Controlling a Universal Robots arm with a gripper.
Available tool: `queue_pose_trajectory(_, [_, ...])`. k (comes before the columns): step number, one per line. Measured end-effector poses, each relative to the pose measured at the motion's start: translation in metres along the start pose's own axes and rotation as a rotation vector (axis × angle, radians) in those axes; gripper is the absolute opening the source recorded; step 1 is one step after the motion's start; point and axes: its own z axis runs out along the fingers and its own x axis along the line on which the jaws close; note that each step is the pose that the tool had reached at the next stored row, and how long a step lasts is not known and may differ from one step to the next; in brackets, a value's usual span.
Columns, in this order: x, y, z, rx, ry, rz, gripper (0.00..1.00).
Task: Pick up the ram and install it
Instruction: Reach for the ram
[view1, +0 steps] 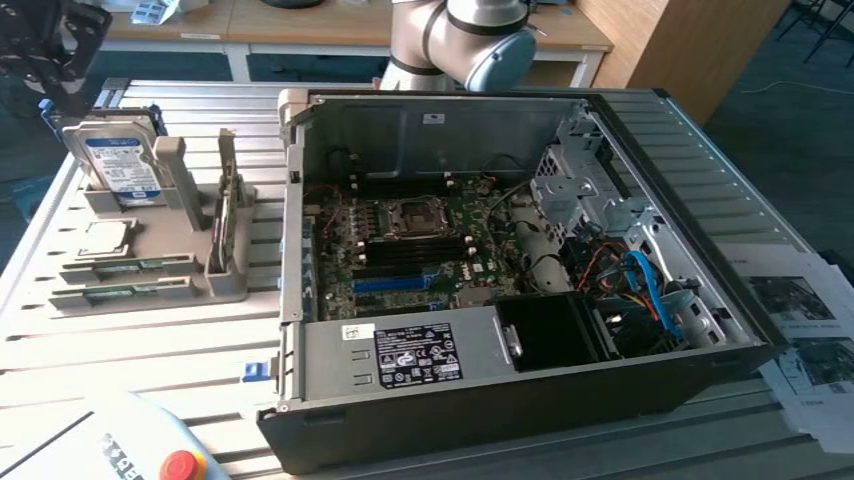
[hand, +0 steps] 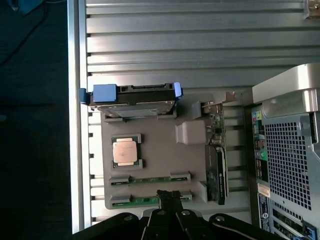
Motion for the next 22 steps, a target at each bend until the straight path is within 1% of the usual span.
queue_pose_trajectory(5, [0.013,0.0001,-0.0002,-0.0037,0.0003,0.000,0.10])
queue_pose_trajectory(14, [0.014,0.0000,-0.0003,-0.0038,0.0003,0.000,0.10])
queue_pose_trajectory(22, [0.023,-0.0007,-0.0005,-0.0038,0.0003,0.000,0.10])
